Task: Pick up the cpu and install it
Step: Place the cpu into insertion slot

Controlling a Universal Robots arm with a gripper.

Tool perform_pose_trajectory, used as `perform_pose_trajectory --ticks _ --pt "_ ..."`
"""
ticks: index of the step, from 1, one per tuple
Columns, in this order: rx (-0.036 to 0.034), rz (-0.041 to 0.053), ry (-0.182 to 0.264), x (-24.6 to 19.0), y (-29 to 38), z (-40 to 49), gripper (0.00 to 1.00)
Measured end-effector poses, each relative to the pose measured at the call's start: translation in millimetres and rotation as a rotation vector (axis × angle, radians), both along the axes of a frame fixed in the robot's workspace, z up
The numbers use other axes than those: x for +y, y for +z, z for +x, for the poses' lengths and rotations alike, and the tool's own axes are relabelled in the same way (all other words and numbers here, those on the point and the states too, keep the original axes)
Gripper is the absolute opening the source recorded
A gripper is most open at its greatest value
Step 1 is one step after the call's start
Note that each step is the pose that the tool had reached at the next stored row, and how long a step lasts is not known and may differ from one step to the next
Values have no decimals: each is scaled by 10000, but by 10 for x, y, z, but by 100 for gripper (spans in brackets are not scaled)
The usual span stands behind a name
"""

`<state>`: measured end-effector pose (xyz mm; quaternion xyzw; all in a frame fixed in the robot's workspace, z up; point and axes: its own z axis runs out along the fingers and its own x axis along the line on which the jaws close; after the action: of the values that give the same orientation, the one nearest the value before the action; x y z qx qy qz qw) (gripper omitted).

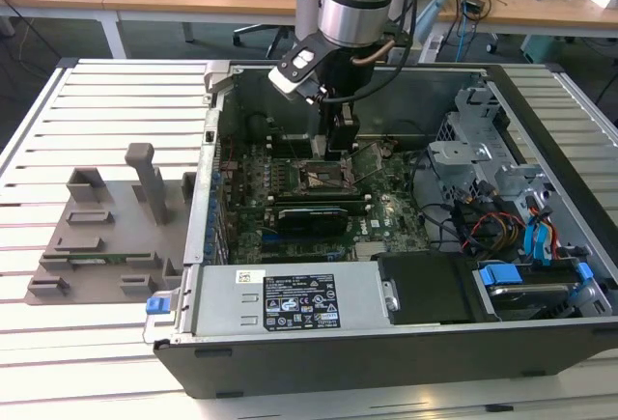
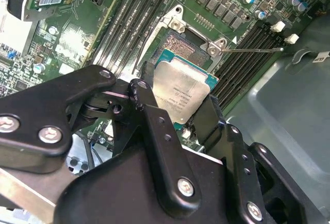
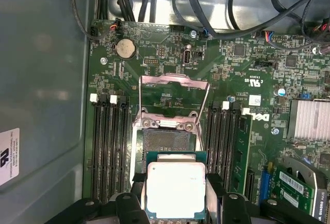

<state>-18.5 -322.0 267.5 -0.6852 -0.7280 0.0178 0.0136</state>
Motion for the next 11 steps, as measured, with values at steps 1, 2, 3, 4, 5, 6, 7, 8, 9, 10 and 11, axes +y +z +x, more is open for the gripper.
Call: perform_pose_trajectory --ticks 1,2,3,4,5,6,7,8,9,10,11 --pt "0 0 0 0 -2 0 55" --pt "0 1 0 0 -4 0 55" --pt "-1 2 0 0 -7 0 55" --pt "-1 2 0 0 -12 0 55" --pt "1 -1 0 -1 -13 0 55" --pt "1 0 0 0 -14 0 55" --pt "-1 1 0 0 -15 0 55" --pt "0 0 0 0 -15 0 55" --pt "0 1 0 0 -16 0 55" --pt "0 -1 0 0 -18 0 55" --pt "-1 -4 -1 0 -21 0 55"
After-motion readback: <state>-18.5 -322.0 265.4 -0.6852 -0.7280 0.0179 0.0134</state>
